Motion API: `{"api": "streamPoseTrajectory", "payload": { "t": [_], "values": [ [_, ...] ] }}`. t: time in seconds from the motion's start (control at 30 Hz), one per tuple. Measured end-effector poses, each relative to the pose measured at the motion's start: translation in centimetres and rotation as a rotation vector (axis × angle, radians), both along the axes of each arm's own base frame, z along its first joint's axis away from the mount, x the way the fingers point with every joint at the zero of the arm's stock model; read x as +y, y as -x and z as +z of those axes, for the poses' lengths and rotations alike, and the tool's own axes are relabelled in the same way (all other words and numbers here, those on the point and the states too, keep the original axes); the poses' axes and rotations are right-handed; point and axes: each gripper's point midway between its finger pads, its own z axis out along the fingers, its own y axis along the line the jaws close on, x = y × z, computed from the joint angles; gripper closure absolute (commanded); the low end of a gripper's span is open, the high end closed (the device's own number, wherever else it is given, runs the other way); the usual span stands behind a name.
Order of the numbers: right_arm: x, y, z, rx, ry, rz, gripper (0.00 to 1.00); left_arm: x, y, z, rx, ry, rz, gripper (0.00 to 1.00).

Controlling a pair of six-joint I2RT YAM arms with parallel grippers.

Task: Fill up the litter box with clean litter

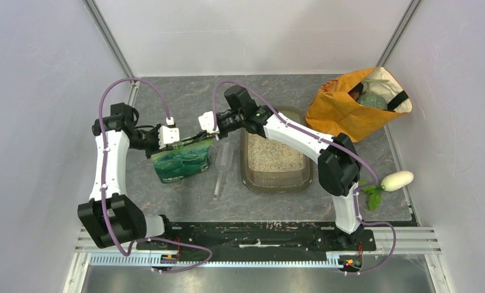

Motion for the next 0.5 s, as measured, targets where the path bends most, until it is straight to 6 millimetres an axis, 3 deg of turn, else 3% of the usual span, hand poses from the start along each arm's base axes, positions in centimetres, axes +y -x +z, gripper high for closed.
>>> {"api": "streamPoseTrajectory", "payload": {
  "t": [0.07,0.17,0.23,0.5],
  "values": [
    [0.0,0.0,0.0,0.000,0.001,0.001,0.97,0.0,0.0,0.0,0.000,0.000,-0.001,0.98],
    [0.0,0.0,-0.1,0.001,0.002,0.001,0.83,0.0,0.0,0.0,0.000,0.000,-0.002,0.98],
    [0.0,0.0,-0.2,0.004,0.004,0.001,0.78,0.0,0.0,-0.1,0.001,0.000,-0.002,0.98],
    [-0.1,0.0,-1.9,0.043,0.044,-0.011,0.41,0.0,-0.2,0.1,-0.004,0.003,-0.003,0.98]
  ]
}}
